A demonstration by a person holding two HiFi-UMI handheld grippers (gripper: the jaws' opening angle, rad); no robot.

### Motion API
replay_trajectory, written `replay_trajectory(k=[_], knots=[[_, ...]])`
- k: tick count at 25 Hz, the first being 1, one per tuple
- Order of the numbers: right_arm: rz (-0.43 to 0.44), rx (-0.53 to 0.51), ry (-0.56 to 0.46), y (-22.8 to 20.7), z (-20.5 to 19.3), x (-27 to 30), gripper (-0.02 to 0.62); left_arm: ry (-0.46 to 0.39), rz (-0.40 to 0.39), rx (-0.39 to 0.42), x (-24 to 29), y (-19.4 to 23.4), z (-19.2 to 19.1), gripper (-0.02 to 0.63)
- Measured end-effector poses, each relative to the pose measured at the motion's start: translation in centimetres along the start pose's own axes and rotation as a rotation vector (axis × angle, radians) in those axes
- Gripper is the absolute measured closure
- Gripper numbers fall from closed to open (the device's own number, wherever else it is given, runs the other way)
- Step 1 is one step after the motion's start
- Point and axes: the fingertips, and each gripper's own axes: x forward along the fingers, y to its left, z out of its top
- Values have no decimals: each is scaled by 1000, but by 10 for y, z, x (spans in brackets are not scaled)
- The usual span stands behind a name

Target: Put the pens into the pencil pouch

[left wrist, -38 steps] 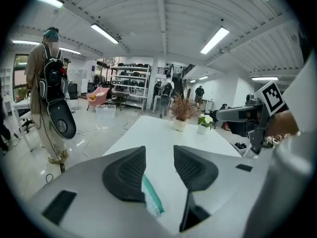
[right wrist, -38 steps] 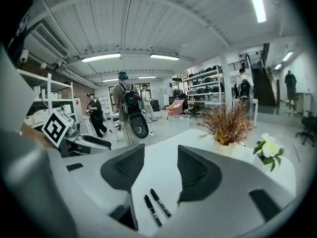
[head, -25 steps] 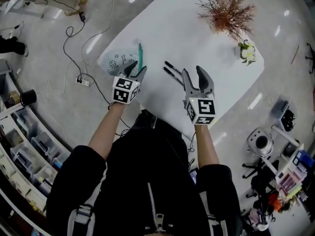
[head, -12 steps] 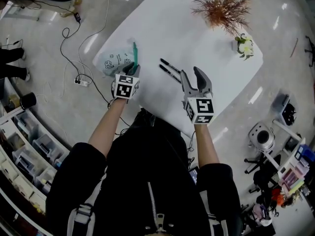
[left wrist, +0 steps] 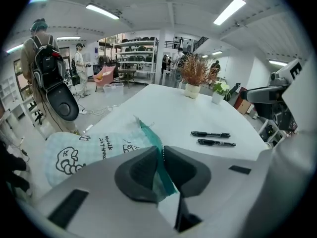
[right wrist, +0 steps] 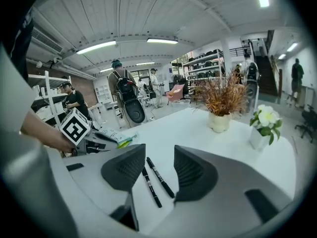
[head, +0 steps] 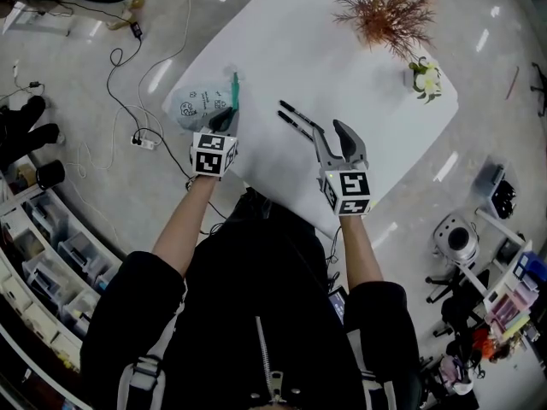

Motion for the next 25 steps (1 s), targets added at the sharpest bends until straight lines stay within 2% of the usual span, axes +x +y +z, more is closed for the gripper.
replay_trajectory(k=[8, 16, 21, 25], knots=[[23, -44, 63, 4, -21, 1, 403, -48, -8, -3, -14, 2, 12, 548], [76, -159, 229, 12, -76, 16, 420, -61, -24, 6, -20, 2, 19, 548], [105, -294, 320, 19, -106, 22, 457, -70, -33, 1, -24, 2, 20, 548], [127, -317, 369, 18, -119, 30, 462, -69, -40, 6, -23, 2, 20, 548]])
